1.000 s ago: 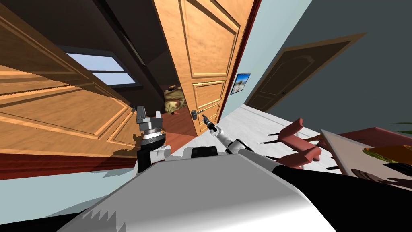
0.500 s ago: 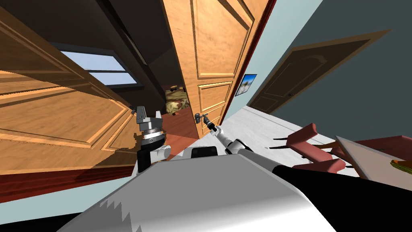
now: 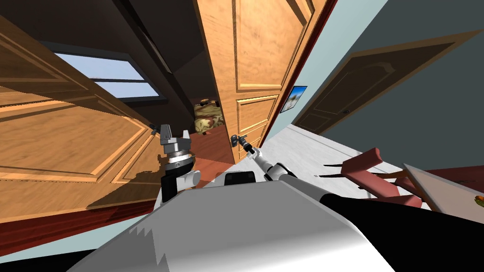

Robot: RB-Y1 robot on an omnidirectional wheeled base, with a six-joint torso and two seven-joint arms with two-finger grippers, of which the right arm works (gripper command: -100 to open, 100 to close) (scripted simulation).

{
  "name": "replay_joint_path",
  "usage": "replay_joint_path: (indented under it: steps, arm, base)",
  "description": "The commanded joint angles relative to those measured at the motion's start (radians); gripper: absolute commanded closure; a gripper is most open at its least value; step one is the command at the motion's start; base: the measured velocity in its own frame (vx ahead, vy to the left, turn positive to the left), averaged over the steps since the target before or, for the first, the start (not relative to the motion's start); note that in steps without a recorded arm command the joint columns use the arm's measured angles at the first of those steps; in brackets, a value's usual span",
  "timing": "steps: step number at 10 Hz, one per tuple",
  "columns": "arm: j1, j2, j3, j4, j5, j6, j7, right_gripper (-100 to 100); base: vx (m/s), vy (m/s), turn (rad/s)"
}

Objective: Push the door open

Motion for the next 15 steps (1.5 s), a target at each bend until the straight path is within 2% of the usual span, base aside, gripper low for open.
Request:
replay_joint_path:
  steps: [1,4,8,12,15]
  arm:
    - [0.005,0.0,0.002,0.002,0.0,0.001,-0.001,100]
    - [0.005,0.0,0.002,0.002,0.0,0.001,-0.001,100]
    - [0.0,-0.006,-0.036,0.006,-0.008,0.003,0.018,100]
    - [0.001,-0.012,-0.082,0.014,-0.019,0.006,0.043,100]
    - [0.003,-0.018,-0.13,0.023,-0.031,0.009,0.067,100]
  base:
    - [-0.012,-0.01,0.017]
    - [0.0,0.0,0.0]
    - [0.115,0.14,-0.045]
    - [0.135,0.155,-0.045]
    - [0.13,0.162,-0.064]
